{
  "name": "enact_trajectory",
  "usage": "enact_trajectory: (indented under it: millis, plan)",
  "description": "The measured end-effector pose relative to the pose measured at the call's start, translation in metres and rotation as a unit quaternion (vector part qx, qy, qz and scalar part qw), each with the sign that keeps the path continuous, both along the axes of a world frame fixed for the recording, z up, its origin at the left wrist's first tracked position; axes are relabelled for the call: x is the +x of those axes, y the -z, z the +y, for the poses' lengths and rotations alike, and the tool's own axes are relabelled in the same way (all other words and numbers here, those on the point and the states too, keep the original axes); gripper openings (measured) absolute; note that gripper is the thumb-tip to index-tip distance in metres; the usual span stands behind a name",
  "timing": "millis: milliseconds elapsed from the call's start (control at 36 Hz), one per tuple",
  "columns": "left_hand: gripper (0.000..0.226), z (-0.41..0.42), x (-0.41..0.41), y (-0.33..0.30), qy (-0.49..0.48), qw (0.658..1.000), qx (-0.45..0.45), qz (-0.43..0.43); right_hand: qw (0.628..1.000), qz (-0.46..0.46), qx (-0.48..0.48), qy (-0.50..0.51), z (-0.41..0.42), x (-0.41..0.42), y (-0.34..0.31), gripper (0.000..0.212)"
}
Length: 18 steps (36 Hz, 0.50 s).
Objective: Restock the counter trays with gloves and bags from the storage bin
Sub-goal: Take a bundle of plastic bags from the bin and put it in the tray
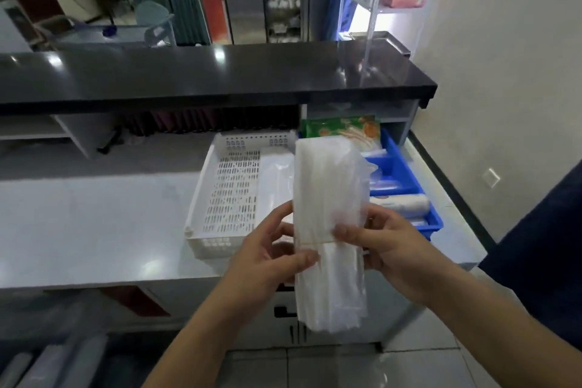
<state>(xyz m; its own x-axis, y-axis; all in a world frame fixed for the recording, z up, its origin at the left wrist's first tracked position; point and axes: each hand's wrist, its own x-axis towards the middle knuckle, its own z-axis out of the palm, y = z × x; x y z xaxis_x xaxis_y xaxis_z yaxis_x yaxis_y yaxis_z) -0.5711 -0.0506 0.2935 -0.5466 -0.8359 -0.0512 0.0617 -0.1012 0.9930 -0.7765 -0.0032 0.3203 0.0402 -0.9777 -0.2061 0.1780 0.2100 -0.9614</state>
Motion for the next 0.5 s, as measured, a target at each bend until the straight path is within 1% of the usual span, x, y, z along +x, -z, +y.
enact_trajectory:
  millis: [111,222,306,389,444,500]
  plan:
    - [0.066,-0.013,-0.034,-0.003,-0.022,0.999,-0.02,-0.025,0.999,0.007,-0.027,0.028,-0.017,-0.033,0.0,0.028]
    - [0.065,-0.038,-0.047,-0.009,-0.011,0.999,-0.024,-0.046,0.997,0.004,-0.058,0.049,-0.032,-0.057,-0.004,0.026]
    - [0.05,-0.067,-0.051,-0.007,-0.028,0.996,-0.023,-0.085,0.993,0.033,-0.092,0.071,-0.049,-0.08,-0.01,0.031]
    - [0.04,-0.101,-0.055,0.013,-0.093,0.975,-0.028,-0.199,0.978,0.099,-0.143,0.112,-0.069,-0.104,-0.018,0.026]
    - [0.047,-0.12,-0.06,0.03,-0.105,0.956,-0.022,-0.273,0.956,0.179,-0.191,0.132,-0.084,-0.116,-0.025,0.024]
    - [0.062,-0.137,-0.068,0.047,-0.085,0.945,-0.011,-0.315,0.924,0.28,-0.221,0.139,-0.099,-0.123,-0.029,0.027]
